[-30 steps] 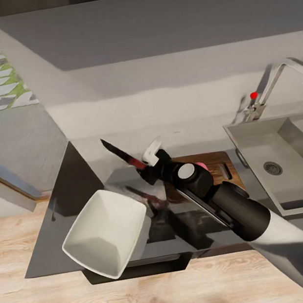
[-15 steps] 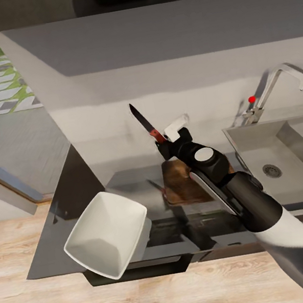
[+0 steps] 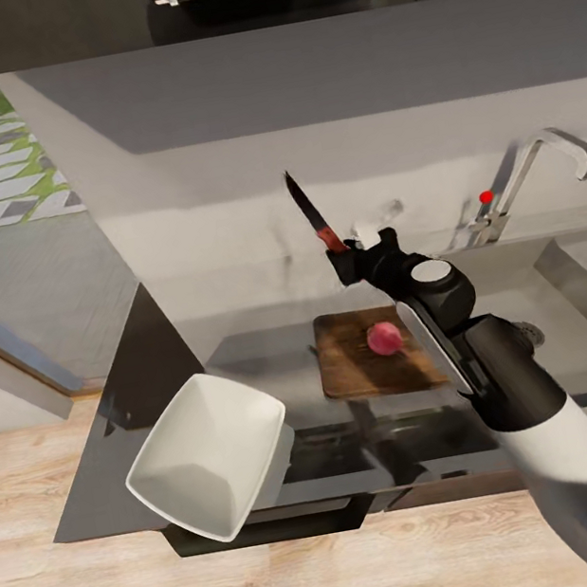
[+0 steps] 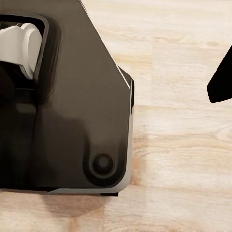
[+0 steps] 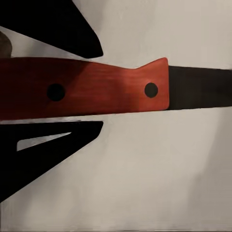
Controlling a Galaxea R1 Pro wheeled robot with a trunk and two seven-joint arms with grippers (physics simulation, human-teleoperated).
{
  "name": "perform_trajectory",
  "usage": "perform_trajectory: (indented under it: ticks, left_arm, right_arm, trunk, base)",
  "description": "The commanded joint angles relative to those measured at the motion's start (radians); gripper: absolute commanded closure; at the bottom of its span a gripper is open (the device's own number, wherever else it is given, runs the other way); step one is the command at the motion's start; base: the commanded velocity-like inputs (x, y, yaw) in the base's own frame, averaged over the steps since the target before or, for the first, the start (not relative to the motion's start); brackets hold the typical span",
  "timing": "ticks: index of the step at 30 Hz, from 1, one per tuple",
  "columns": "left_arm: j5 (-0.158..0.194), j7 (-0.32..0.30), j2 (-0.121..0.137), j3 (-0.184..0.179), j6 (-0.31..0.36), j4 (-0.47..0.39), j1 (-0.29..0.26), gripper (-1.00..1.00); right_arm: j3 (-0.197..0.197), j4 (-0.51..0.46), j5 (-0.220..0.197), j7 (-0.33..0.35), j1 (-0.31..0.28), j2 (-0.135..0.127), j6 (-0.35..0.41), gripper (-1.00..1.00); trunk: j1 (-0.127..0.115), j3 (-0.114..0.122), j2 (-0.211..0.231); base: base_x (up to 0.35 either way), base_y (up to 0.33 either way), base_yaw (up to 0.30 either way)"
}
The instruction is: In the kitchen, take the Vidalia onion out of the sink, dice it on the chopping board with the paring knife, put the diced onion into the bowl on the countertop, then place both the paring knife and the chopping board into the sink.
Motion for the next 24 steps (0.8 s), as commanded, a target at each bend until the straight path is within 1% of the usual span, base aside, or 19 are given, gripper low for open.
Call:
perform_trajectory:
  ticks: [1, 3, 4, 6, 7, 9, 11, 12, 15, 21, 22, 23, 24]
  left_arm:
    - [0.004, -0.002, 0.000, 0.001, -0.001, -0.001, 0.000, -1.00]
    - [0.004, -0.002, 0.000, 0.001, -0.001, 0.001, 0.000, -1.00]
    - [0.004, -0.002, 0.000, 0.001, -0.001, 0.003, 0.000, -1.00]
    - [0.004, -0.002, 0.000, 0.001, -0.001, 0.004, 0.000, -1.00]
    - [0.004, -0.002, 0.000, 0.001, -0.001, 0.005, 0.000, -1.00]
    - [0.004, -0.002, 0.000, 0.001, -0.001, 0.005, 0.000, -1.00]
    - [0.004, -0.002, 0.000, 0.001, -0.001, 0.006, 0.000, -1.00]
    - [0.004, -0.002, 0.000, 0.001, -0.001, 0.007, 0.000, -1.00]
    - [0.004, -0.002, 0.000, 0.001, -0.001, 0.024, 0.001, -1.00]
    - [0.005, -0.002, 0.001, 0.001, -0.001, 0.045, 0.001, -1.00]
    - [0.006, -0.002, 0.002, 0.001, -0.001, 0.049, 0.001, -1.00]
    - [0.006, -0.002, 0.003, 0.001, -0.001, 0.057, 0.000, -1.00]
    - [0.006, -0.002, 0.003, 0.001, -0.001, 0.058, 0.000, -1.00]
  right_arm:
    - [-0.012, -0.001, -0.010, 0.012, -0.001, -0.002, 0.003, 1.00]
    - [-0.025, -0.002, -0.011, 0.049, -0.001, -0.004, 0.000, 1.00]
    - [-0.035, -0.003, -0.011, 0.099, 0.000, -0.016, -0.004, 1.00]
    - [-0.037, -0.003, -0.011, 0.117, 0.001, -0.038, -0.020, 1.00]
    - [-0.037, -0.003, -0.011, 0.119, 0.001, -0.043, -0.029, 1.00]
    - [-0.038, -0.003, -0.011, 0.125, 0.002, -0.055, -0.072, 1.00]
    - [-0.039, -0.003, -0.011, 0.126, 0.003, -0.059, -0.090, 1.00]
    - [-0.040, -0.003, -0.011, 0.125, 0.003, -0.060, -0.097, 1.00]
    - [-0.042, -0.005, -0.009, 0.112, 0.004, -0.052, -0.106, 1.00]
    - [-0.042, -0.005, -0.008, 0.105, 0.004, -0.062, -0.119, 1.00]
    - [-0.042, -0.005, -0.008, 0.105, 0.004, -0.063, -0.127, 1.00]
    - [-0.041, -0.005, -0.008, 0.104, 0.011, -0.070, -0.163, 1.00]
    - [-0.040, -0.005, -0.008, 0.103, 0.016, -0.072, -0.176, 1.00]
  trunk:
    - [0.001, -0.001, -0.002]
    - [0.001, -0.001, -0.002]
    - [0.001, -0.001, -0.002]
    - [0.001, -0.001, -0.002]
    - [0.001, -0.001, -0.002]
    - [0.001, -0.001, -0.002]
    - [0.001, -0.001, -0.002]
    - [0.001, -0.001, -0.002]
    - [0.001, -0.001, -0.002]
    - [0.001, -0.001, -0.002]
    - [0.001, -0.001, -0.002]
    - [0.001, -0.001, -0.002]
    - [0.001, -0.001, -0.002]
  base:
    - [0.000, 0.000, 0.000]
    - [0.000, 0.000, 0.000]
    - [0.000, 0.000, 0.000]
    - [0.000, 0.000, 0.000]
    - [0.000, 0.000, 0.000]
    - [0.000, 0.000, 0.000]
    - [0.000, 0.000, 0.000]
    - [0.000, 0.000, 0.000]
    - [0.000, 0.000, 0.000]
    - [0.000, 0.000, 0.000]
    - [0.000, 0.000, 0.000]
    - [0.000, 0.000, 0.000]
    - [0.000, 0.000, 0.000]
